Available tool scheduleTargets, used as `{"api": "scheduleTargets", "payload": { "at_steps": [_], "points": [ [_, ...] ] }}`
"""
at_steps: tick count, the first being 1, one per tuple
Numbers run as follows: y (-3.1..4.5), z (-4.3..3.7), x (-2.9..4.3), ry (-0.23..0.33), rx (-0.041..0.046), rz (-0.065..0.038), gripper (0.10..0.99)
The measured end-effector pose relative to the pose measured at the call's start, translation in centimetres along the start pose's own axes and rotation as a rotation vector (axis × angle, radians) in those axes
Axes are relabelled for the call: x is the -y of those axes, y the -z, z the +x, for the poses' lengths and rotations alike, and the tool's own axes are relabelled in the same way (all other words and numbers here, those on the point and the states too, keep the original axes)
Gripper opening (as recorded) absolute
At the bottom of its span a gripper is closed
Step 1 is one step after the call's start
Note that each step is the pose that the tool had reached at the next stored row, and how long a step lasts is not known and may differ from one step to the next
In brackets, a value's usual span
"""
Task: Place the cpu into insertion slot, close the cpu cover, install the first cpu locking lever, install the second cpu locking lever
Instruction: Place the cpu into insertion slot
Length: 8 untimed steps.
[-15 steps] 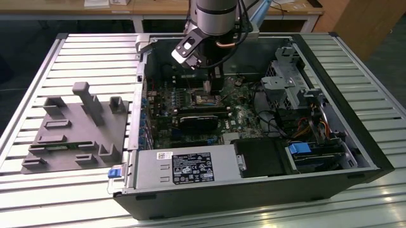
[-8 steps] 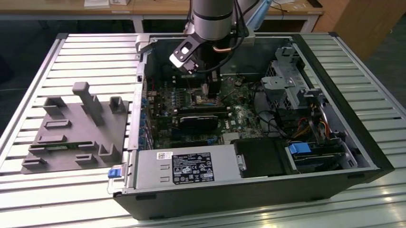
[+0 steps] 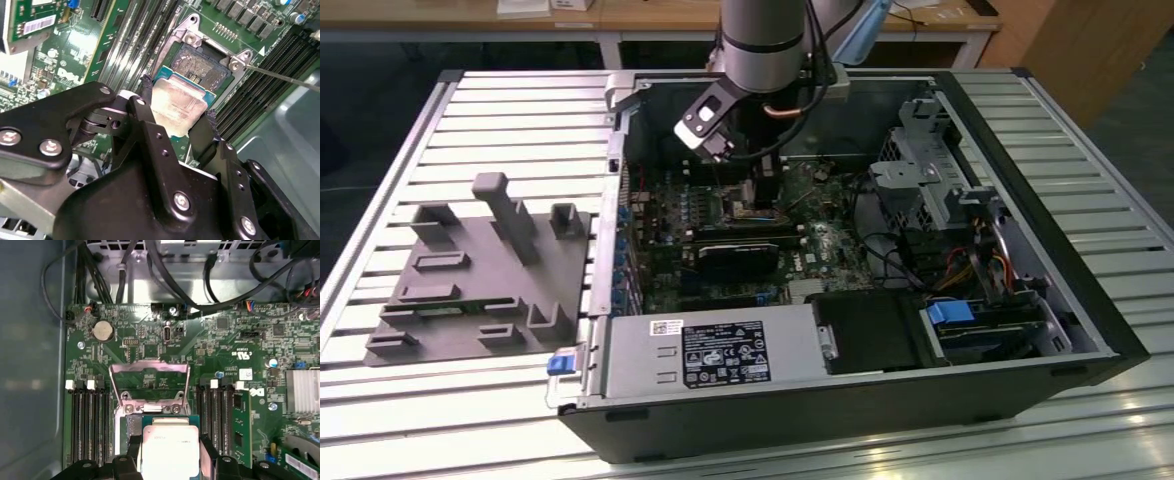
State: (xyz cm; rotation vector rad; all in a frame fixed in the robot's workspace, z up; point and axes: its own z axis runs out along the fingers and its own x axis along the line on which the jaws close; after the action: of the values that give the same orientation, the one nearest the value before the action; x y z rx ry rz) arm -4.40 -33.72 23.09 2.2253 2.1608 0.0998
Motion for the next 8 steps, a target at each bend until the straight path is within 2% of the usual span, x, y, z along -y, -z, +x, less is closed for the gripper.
{"api": "scheduleTargets", "payload": {
  "at_steps": [8],
  "points": [
    [-0.84, 0.37, 0.55, 0.02, -0.0071, 0.001, 0.537]
  ]
}}
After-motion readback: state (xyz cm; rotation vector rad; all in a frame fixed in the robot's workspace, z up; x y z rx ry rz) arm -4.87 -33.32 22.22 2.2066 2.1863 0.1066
